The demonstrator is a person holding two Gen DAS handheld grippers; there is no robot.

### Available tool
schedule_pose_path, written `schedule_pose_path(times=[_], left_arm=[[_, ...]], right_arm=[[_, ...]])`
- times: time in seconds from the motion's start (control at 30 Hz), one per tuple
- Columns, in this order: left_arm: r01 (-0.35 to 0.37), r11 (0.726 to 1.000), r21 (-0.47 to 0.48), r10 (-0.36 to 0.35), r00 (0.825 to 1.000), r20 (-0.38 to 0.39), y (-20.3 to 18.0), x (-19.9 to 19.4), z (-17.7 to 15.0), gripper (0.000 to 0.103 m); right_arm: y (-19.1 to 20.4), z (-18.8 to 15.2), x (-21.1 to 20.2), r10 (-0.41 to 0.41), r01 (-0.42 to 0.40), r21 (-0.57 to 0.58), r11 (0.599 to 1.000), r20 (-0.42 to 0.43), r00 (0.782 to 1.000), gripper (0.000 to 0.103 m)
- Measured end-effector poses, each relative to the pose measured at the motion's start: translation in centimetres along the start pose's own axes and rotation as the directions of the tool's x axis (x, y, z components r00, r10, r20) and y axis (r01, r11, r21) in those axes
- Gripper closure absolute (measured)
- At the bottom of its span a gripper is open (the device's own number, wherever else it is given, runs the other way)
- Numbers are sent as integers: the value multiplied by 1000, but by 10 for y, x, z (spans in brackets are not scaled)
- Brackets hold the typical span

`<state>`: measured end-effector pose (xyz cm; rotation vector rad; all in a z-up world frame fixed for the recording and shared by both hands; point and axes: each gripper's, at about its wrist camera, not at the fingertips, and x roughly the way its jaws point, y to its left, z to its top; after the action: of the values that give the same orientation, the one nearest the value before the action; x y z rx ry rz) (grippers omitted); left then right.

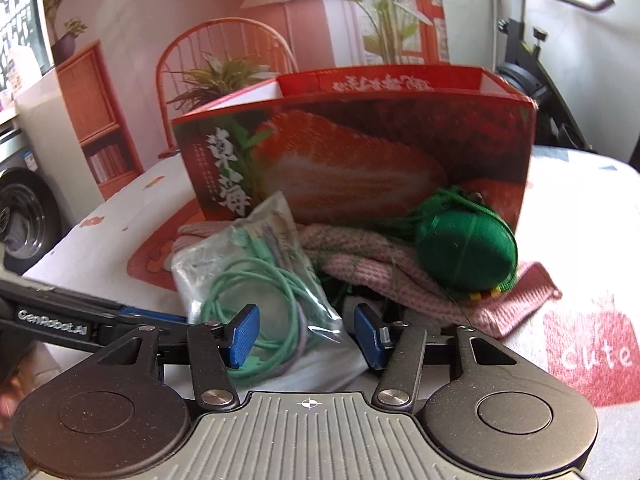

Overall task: Organize soft objects
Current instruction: 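Close both grippers on the clear bag of green cables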

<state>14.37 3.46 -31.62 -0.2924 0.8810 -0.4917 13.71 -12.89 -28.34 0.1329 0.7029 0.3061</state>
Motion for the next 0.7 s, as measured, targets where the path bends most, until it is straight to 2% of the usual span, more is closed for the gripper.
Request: schedule_pose_path(times=[0.13,0.23,0.37,0.53,0.7], left_arm=[[-14,999,-49,17,999,50,8,-10,3,67],[-14,997,-78,20,997,81,11,-13,7,67],[-49,997,-66,53,996,68,12,-10,3,67],[-50,999,-20,51,997,59,6,-9,-3,67],[-38,999,-32,39,997,62,9,-8,-4,69]], right_arm=[[-4,-1,6,23,-23,28,999,-4,1000,53],[1,-3,9,47,-47,10,999,-17,999,58],[7,-10,10,111,-110,21,994,-70,991,67],[8,-12,6,125,-123,29,992,-82,989,67],[7,-10,7,102,-101,19,995,-48,994,64]])
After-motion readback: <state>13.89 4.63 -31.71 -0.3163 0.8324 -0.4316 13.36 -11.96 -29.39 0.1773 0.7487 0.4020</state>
